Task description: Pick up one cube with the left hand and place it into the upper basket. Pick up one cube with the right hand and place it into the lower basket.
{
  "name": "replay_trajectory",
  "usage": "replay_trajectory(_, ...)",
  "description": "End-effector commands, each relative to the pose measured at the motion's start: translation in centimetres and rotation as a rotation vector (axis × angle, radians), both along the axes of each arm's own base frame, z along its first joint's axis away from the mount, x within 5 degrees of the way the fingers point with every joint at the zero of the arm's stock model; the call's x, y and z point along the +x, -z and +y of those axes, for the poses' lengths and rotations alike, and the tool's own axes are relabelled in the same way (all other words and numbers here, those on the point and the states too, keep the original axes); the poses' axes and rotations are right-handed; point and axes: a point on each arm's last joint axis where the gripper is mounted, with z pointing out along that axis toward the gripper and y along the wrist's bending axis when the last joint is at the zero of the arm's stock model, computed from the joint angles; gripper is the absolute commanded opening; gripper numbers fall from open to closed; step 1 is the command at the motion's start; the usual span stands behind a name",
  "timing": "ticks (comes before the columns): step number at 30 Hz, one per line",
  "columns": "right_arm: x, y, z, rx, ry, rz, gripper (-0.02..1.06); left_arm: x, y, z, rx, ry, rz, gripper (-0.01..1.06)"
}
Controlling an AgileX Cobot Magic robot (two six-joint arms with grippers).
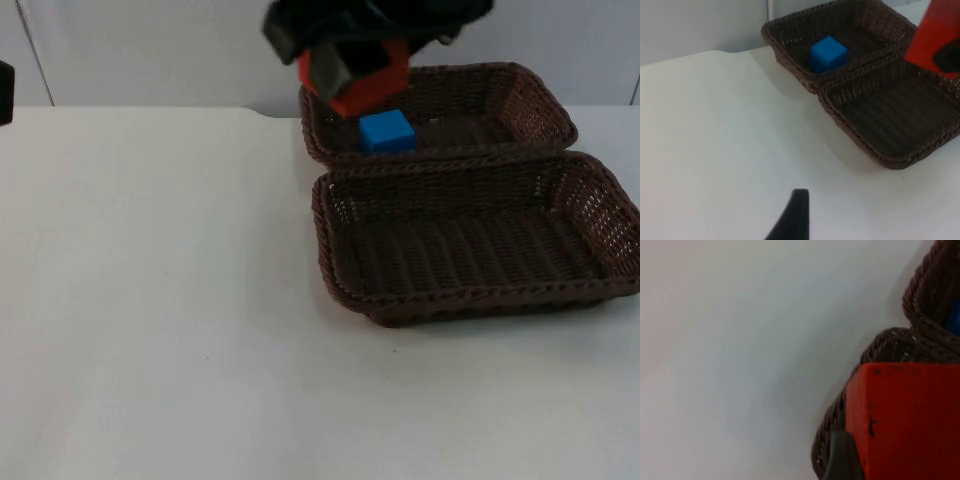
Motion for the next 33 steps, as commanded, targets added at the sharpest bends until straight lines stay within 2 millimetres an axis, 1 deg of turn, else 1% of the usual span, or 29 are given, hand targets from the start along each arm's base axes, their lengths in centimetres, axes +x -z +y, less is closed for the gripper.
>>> replay_trajectory(1,0.0,0.2,-2.0,0.037,0.024,-0.010,0.00,-0.2,0.0,0.1,-0.008,-0.004,0.001,0.86)
replay_trajectory(2,0.0,0.2,-2.0,0.037,0.024,-0.010,0.00,-0.2,0.0,0.1,-0.008,-0.004,0.001,0.86)
replay_trajectory(7,0.2,1.7,-5.5,0.027,0.097,0.016,0.00,-0.2,0.0,0.1,-0.008,-0.004,0.001,0.86)
replay_trajectory(8,0.2,1.7,-5.5,0.027,0.097,0.016,0.00,-0.2,0.0,0.1,-0.008,-0.004,0.001,0.86)
replay_trajectory(13,0.9,3.3,-8.6,0.019,0.180,0.048,0.00,-0.2,0.0,0.0,-0.011,-0.004,0.002,0.86)
replay_trajectory(14,0.9,3.3,-8.6,0.019,0.180,0.048,0.00,-0.2,0.0,0.0,-0.011,-0.004,0.002,0.86)
replay_trajectory(19,1.9,5.3,-11.3,0.029,0.258,0.073,0.00,-0.2,0.0,0.0,-0.011,-0.004,0.002,0.86)
replay_trajectory(20,1.9,5.3,-11.3,0.029,0.258,0.073,0.00,-0.2,0.0,0.0,-0.011,-0.004,0.002,0.86)
replay_trajectory(24,2.6,6.5,-13.3,0.049,0.327,0.095,0.00,-0.2,0.0,0.0,-0.011,-0.004,0.002,0.86)
replay_trajectory(29,3.0,7.0,-14.6,0.069,0.366,0.096,0.00,-0.2,0.0,0.0,-0.011,-0.004,0.002,0.86)
replay_trajectory(33,3.2,7.3,-14.9,0.077,0.369,0.086,0.00,-0.2,0.0,0.0,-0.015,-0.003,0.003,0.86)
